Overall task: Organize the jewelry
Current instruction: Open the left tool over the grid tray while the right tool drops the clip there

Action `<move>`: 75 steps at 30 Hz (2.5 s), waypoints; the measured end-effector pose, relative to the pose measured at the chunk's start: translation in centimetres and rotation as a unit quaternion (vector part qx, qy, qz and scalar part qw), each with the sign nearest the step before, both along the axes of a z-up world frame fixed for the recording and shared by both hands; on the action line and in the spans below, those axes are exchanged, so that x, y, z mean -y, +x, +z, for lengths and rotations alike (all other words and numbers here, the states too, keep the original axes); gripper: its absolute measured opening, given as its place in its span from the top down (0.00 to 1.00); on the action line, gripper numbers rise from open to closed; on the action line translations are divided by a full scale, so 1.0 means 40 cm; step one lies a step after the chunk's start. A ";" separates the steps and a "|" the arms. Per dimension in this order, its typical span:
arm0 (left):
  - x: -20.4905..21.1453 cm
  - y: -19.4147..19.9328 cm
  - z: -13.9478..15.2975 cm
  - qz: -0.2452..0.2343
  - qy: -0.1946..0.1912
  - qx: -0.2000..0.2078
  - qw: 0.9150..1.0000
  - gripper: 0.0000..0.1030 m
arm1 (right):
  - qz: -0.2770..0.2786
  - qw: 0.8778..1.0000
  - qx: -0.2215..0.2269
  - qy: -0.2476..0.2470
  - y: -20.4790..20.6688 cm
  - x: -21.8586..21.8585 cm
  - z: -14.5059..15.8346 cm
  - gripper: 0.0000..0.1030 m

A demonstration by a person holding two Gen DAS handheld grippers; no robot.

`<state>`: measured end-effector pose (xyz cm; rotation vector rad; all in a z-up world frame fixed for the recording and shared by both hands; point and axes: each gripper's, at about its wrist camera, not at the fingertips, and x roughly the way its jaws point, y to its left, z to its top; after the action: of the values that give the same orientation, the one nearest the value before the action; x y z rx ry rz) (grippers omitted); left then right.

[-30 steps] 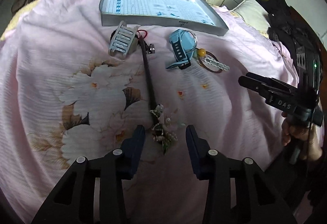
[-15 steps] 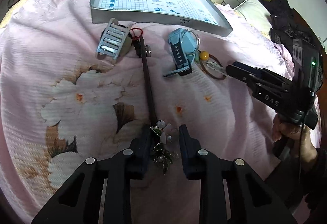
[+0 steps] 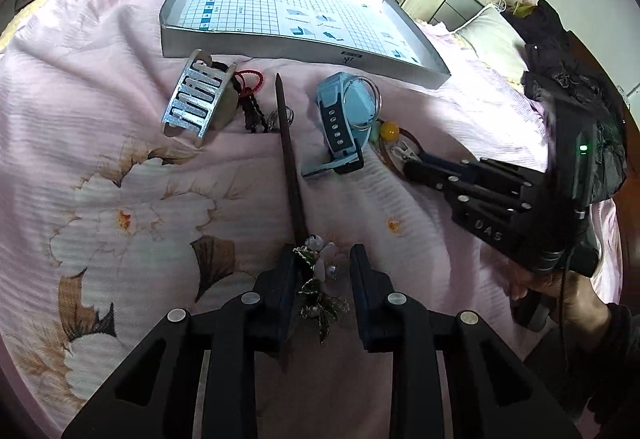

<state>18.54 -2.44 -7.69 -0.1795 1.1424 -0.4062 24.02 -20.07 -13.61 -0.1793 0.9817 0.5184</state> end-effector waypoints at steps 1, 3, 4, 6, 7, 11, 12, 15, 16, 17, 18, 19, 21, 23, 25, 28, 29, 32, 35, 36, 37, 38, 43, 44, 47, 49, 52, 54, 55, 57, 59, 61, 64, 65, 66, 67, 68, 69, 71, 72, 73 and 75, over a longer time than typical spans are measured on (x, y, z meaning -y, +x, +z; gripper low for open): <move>-0.001 -0.003 0.000 0.000 -0.006 -0.002 1.000 0.79 | -0.003 1.000 -0.002 0.005 0.001 0.004 0.000 0.87; -0.010 -0.011 -0.001 0.006 -0.036 -0.012 0.999 0.79 | -0.011 1.000 -0.006 0.017 0.003 0.012 0.002 0.92; -0.016 -0.014 0.000 0.009 -0.049 -0.016 0.999 0.79 | -0.013 1.000 -0.008 0.021 0.003 0.016 0.003 0.93; -0.027 -0.020 0.003 0.016 -0.075 -0.026 0.997 0.79 | -0.020 0.999 -0.015 0.034 0.002 0.025 0.006 0.93; -0.033 -0.022 0.001 0.019 -0.096 -0.035 0.995 0.79 | -0.024 0.999 -0.020 0.045 0.001 0.031 0.011 0.93; -0.040 -0.029 0.014 0.018 -0.150 -0.051 0.987 0.79 | -0.039 0.994 -0.037 0.097 -0.017 0.056 0.042 0.93; -0.038 -0.031 0.021 0.015 -0.159 -0.050 0.986 0.79 | -0.044 0.992 -0.039 0.108 -0.023 0.063 0.050 0.93; -0.032 -0.034 0.041 0.006 -0.177 -0.040 0.983 0.79 | -0.059 0.988 -0.039 0.140 -0.035 0.090 0.073 0.93; -0.027 -0.033 0.051 0.000 -0.183 -0.033 0.983 0.79 | -0.065 0.986 -0.035 0.147 -0.039 0.098 0.081 0.93; -0.024 -0.036 0.054 -0.002 -0.186 -0.029 0.982 0.79 | -0.071 0.985 -0.030 0.154 -0.041 0.109 0.090 0.93; -0.021 -0.036 0.061 -0.004 -0.191 -0.022 0.981 0.79 | -0.074 0.984 -0.027 0.159 -0.043 0.114 0.094 0.93; -0.018 -0.035 0.068 -0.007 -0.195 -0.015 0.981 0.79 | -0.079 0.982 -0.023 0.167 -0.044 0.123 0.101 0.93; -0.016 -0.034 0.087 -0.009 -0.198 0.009 0.980 0.79 | -0.086 0.980 -0.015 0.179 -0.044 0.131 0.110 0.93; -0.012 -0.035 0.107 -0.009 -0.190 0.041 0.981 0.79 | -0.090 0.977 0.000 0.191 -0.047 0.142 0.122 0.93; -0.013 -0.046 0.120 -0.007 -0.174 0.076 0.982 0.79 | -0.091 0.975 0.014 0.201 -0.050 0.141 0.133 0.93; 0.001 -0.048 0.157 -0.004 -0.119 0.153 0.981 0.79 | -0.094 0.971 0.037 0.215 -0.052 0.134 0.151 0.93; 0.005 -0.051 0.156 -0.004 -0.106 0.166 0.980 0.79 | -0.096 0.970 0.049 0.218 -0.050 0.130 0.157 0.93; 0.025 -0.018 0.173 0.002 -0.069 0.209 0.976 0.79 | -0.096 0.970 0.075 0.211 -0.025 0.106 0.172 0.93; 0.050 0.059 0.171 0.025 -0.066 0.236 0.969 0.79 | -0.104 0.968 0.085 0.211 0.026 0.091 0.177 0.93; 0.045 0.072 0.172 0.031 -0.066 0.243 0.967 0.79 | -0.109 0.966 0.085 0.220 0.040 0.093 0.173 0.93; 0.040 0.095 0.178 0.039 -0.061 0.256 0.964 0.79 | -0.117 0.962 0.083 0.233 0.066 0.093 0.168 0.93; 0.047 0.136 0.176 0.048 -0.054 0.270 0.960 0.79 | -0.122 0.959 0.081 0.242 0.097 0.087 0.161 0.93; 0.031 0.293 0.122 0.069 -0.061 0.266 0.959 0.79 | -0.123 0.960 0.079 0.238 0.210 0.064 0.129 0.93; 0.027 0.320 0.100 0.077 -0.062 0.260 0.961 0.79 | -0.124 0.961 0.074 0.237 0.237 0.060 0.117 0.93; 0.003 0.398 0.023 0.099 -0.065 0.222 0.968 0.79 | -0.123 0.965 0.061 0.225 0.288 0.047 0.088 0.93; -0.014 0.430 -0.006 0.108 -0.069 0.199 0.972 0.79 | -0.121 0.969 0.055 0.210 0.311 0.037 0.067 0.93; -0.049 0.457 -0.042 0.123 -0.068 0.165 0.976 0.79 | -0.124 0.970 0.038 0.205 0.319 0.037 0.036 0.93; -0.071 0.455 -0.072 0.131 -0.066 0.149 0.978 0.79 | -0.125 0.971 0.036 0.202 0.316 0.041 0.025 0.93; -0.081 0.460 -0.073 0.132 -0.067 0.143 0.979 0.79 | -0.125 0.971 0.037 0.201 0.316 0.041 0.023 0.93; -0.093 0.461 -0.082 0.134 -0.066 0.133 0.980 0.79 | -0.126 0.972 0.039 0.195 0.313 0.038 0.026 0.93; -0.098 0.453 -0.074 0.137 -0.061 0.133 0.980 0.78 | -0.127 0.973 0.044 0.190 0.308 0.036 0.028 0.93; -0.093 0.448 -0.065 0.143 -0.050 0.129 0.980 0.78 | -0.126 0.973 0.044 0.188 0.306 0.035 0.029 0.93; -0.095 0.447 -0.059 0.154 -0.033 0.120 0.980 0.71 | -0.129 0.973 0.043 0.187 0.302 0.035 0.028 0.93; -0.096 0.444 -0.056 0.156 -0.032 0.119 0.980 0.68 | -0.129 0.973 0.042 0.188 0.300 0.037 0.030 0.92; -0.100 0.438 -0.051 0.159 -0.029 0.119 0.980 0.63 | -0.130 0.973 0.043 0.188 0.298 0.036 0.035 0.89; -0.099 0.435 -0.043 0.161 -0.027 0.120 0.979 0.58 | -0.131 0.973 0.044 0.187 0.296 0.037 0.040 0.86; -0.102 0.427 -0.033 0.163 -0.024 0.123 0.979 0.57 | -0.132 0.973 0.047 0.186 0.291 0.038 0.046 0.85; -0.100 0.422 -0.023 0.164 -0.023 0.126 0.978 0.53 | -0.134 0.973 0.054 0.183 0.284 0.040 0.055 0.82; -0.107 0.392 0.010 0.166 -0.016 0.143 0.975 0.45 | -0.138 0.971 0.074 0.179 0.261 0.046 0.082 0.74; -0.109 0.377 0.028 0.166 -0.013 0.155 0.974 0.38 | -0.138 0.970 0.089 0.182 0.243 0.051 0.101 0.67; -0.110 0.360 0.048 0.165 -0.011 0.168 0.972 0.33 | -0.138 0.968 0.101 0.186 0.228 0.056 0.117 0.60; -0.112 0.324 0.089 0.158 -0.012 0.184 0.970 0.24 | -0.133 0.962 0.134 0.199 0.183 0.068 0.159 0.45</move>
<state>31.52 2.04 -4.14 -0.2901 0.7276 -0.1583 31.34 -22.78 -7.24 0.2366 0.6089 0.4212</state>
